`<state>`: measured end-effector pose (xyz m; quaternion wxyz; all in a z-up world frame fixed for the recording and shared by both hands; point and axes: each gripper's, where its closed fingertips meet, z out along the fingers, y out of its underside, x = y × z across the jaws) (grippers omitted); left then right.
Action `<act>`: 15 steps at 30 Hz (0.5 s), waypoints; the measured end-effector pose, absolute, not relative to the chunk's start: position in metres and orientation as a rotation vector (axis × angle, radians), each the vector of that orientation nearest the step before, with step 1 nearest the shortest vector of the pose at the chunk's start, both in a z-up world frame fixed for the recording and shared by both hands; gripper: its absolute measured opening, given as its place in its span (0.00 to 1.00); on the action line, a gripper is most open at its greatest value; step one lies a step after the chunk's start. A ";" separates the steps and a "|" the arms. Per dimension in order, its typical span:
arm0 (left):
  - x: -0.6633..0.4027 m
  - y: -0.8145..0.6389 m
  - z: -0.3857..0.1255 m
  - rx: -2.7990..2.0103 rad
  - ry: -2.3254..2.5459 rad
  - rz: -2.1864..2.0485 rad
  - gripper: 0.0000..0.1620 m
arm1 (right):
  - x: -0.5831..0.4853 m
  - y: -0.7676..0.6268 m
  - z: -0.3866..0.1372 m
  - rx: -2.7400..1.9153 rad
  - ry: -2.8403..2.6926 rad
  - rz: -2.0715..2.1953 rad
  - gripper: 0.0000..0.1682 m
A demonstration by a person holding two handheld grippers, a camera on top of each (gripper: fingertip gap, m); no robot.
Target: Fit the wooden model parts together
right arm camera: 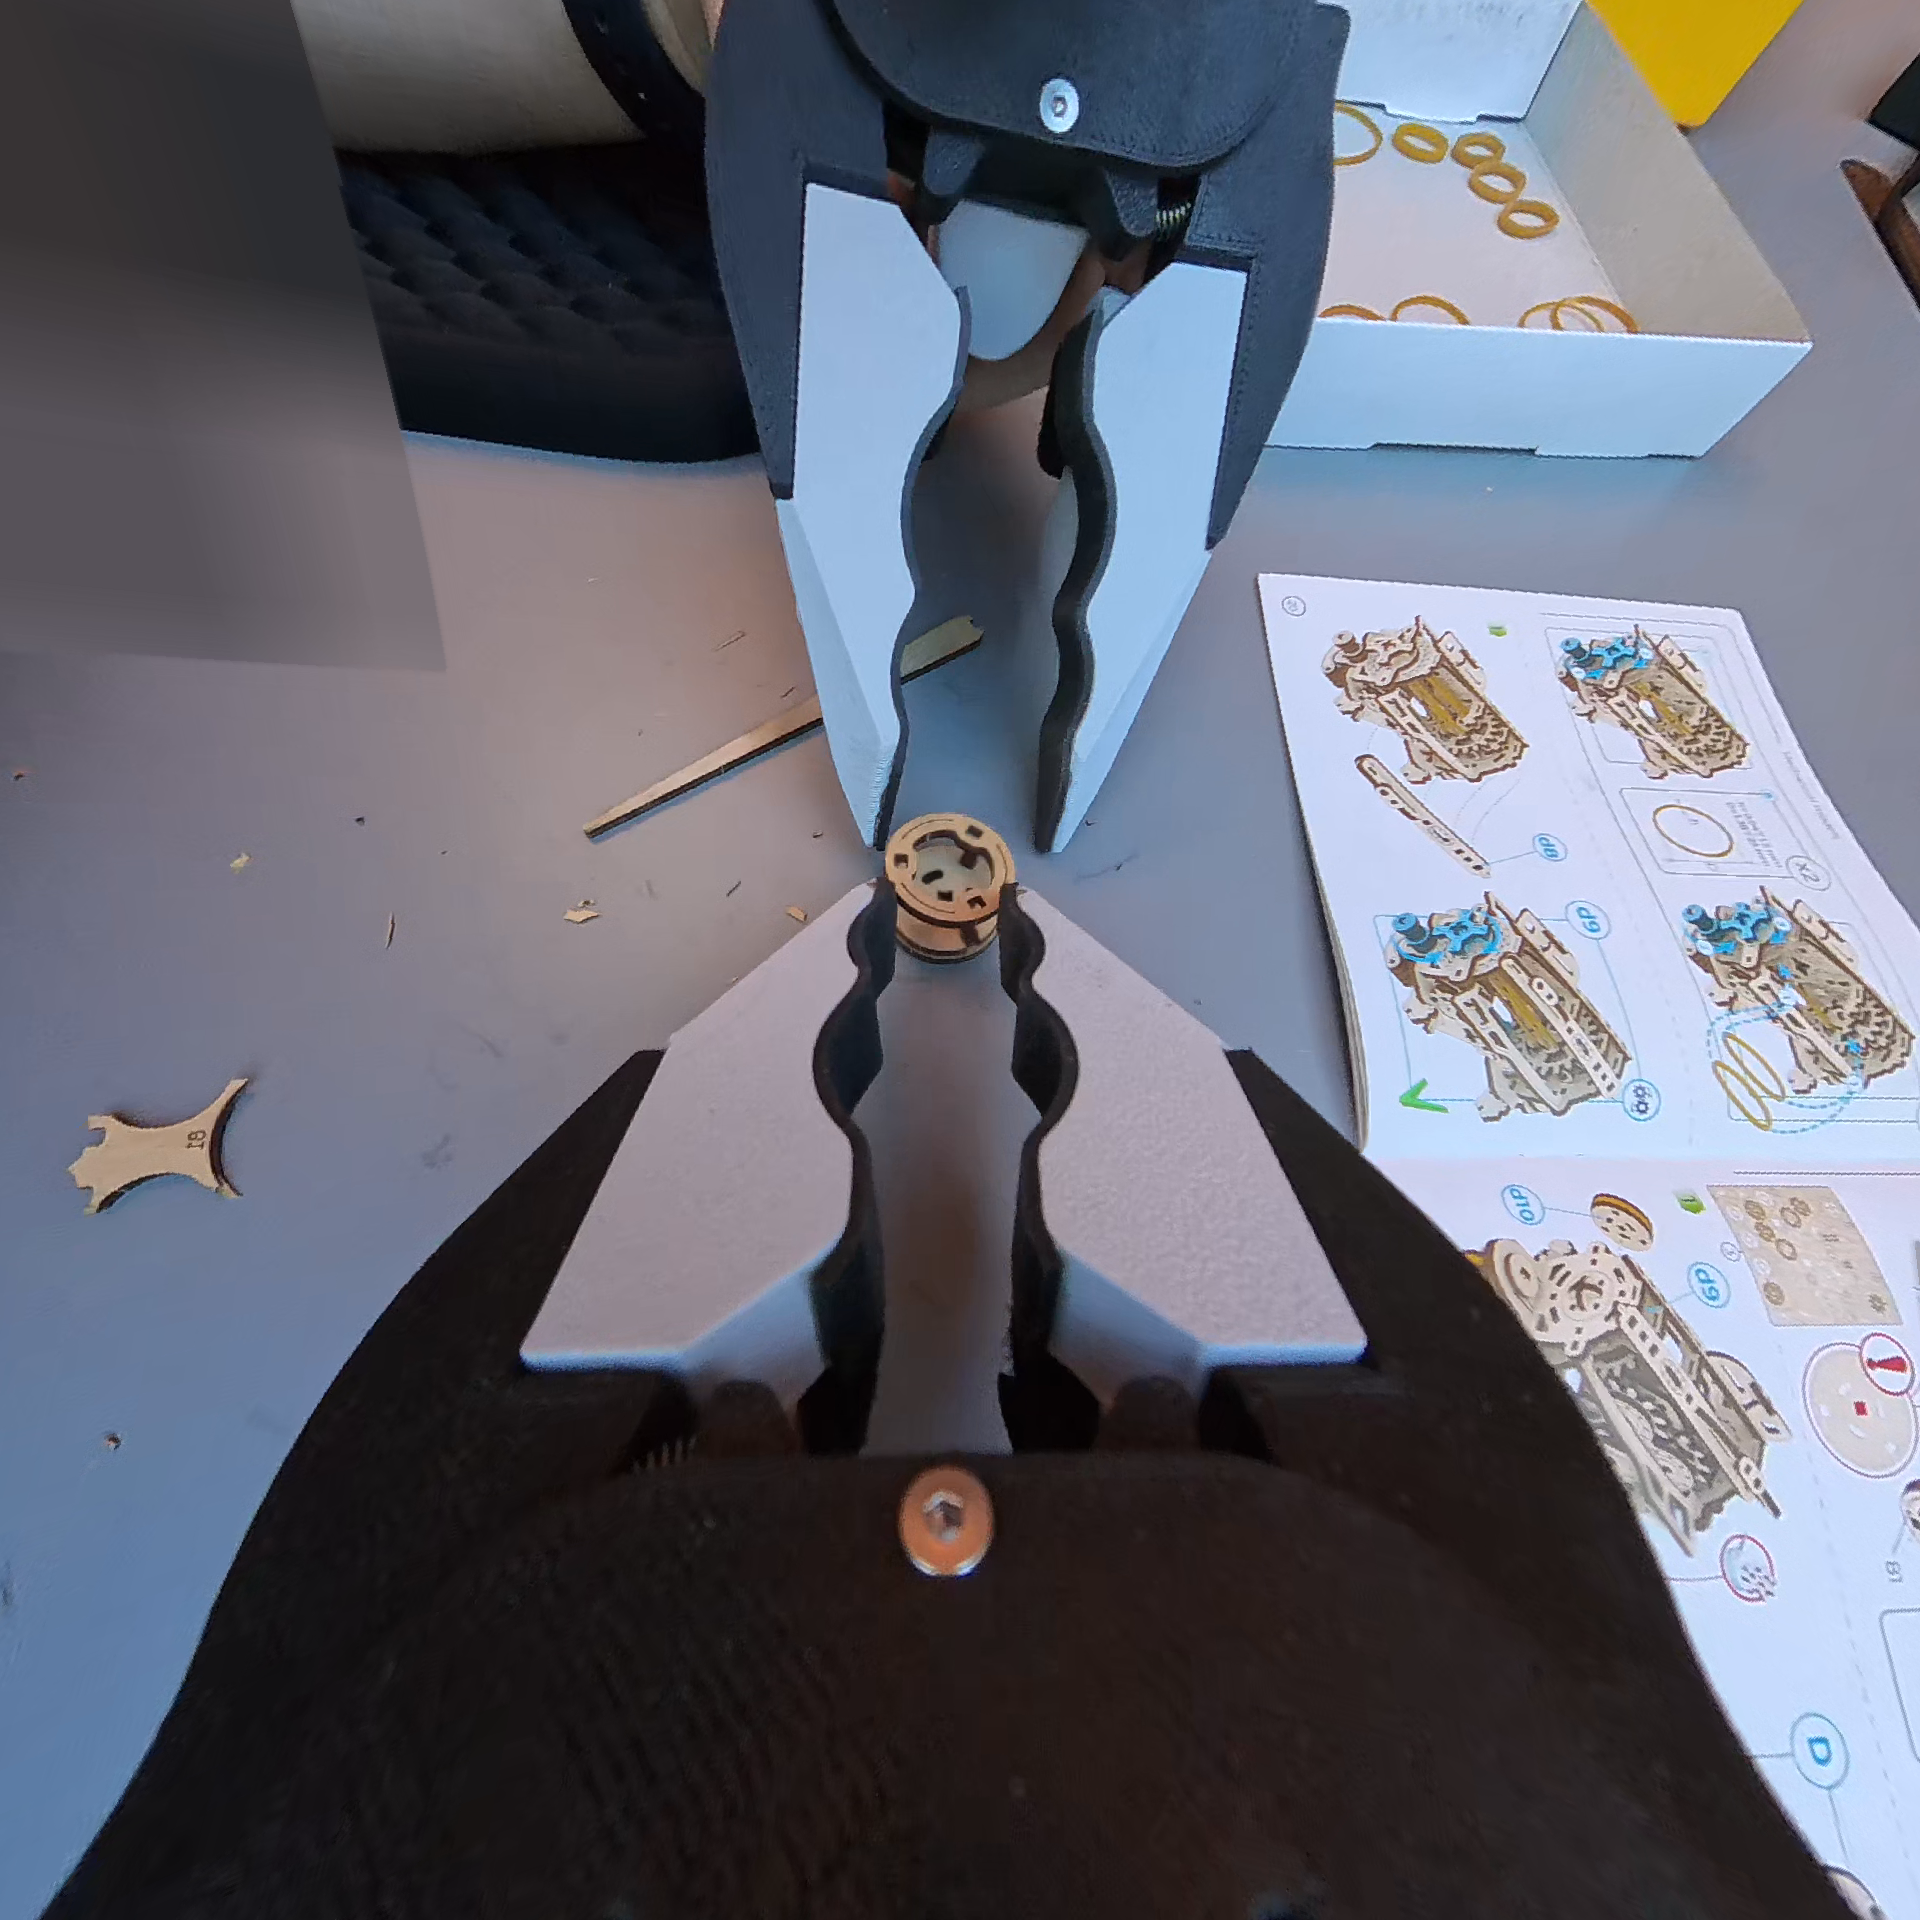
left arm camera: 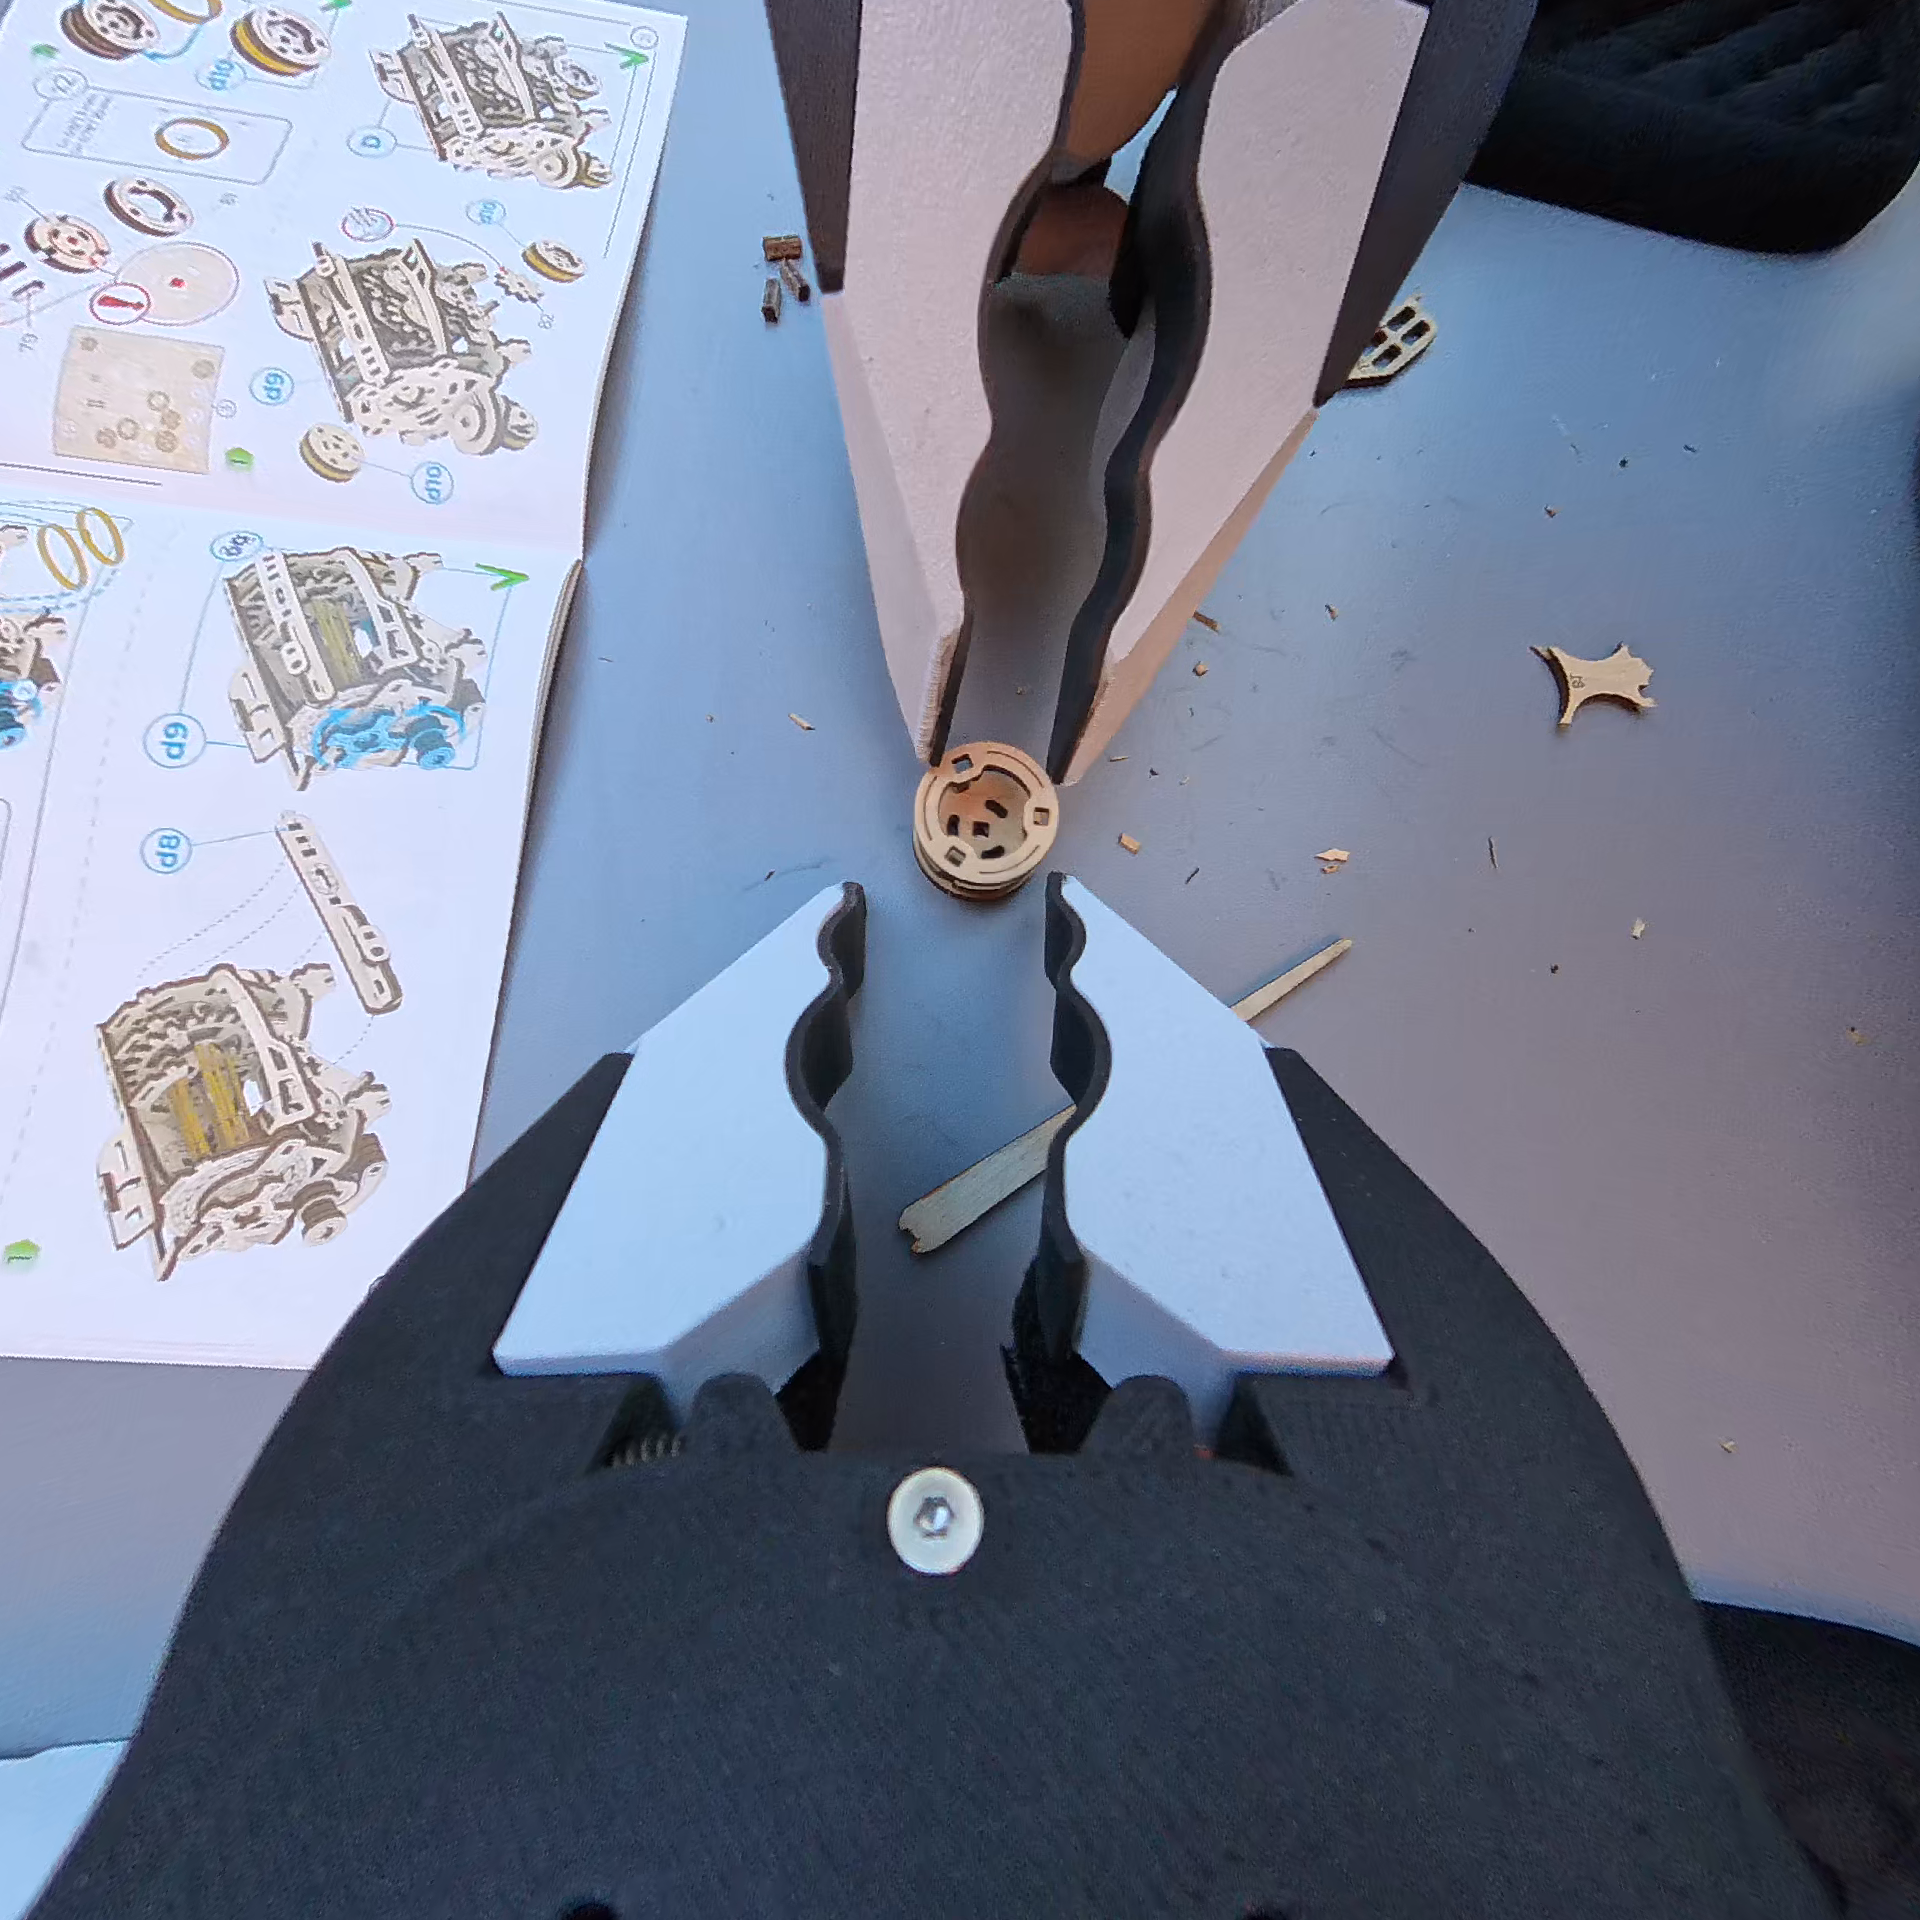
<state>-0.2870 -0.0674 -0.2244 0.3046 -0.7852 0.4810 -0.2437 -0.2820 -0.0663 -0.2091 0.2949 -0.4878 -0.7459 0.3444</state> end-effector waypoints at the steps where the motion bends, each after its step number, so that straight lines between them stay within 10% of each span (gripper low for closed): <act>1: -0.286 -0.068 -0.224 -2.077 1.274 -0.651 0.21 | -0.282 -0.067 -0.211 -1.300 -1.992 0.911 0.11; 15: -0.282 -0.069 -0.216 -2.053 1.255 -0.714 0.21 | -0.280 -0.067 -0.216 -1.287 -2.021 0.872 0.10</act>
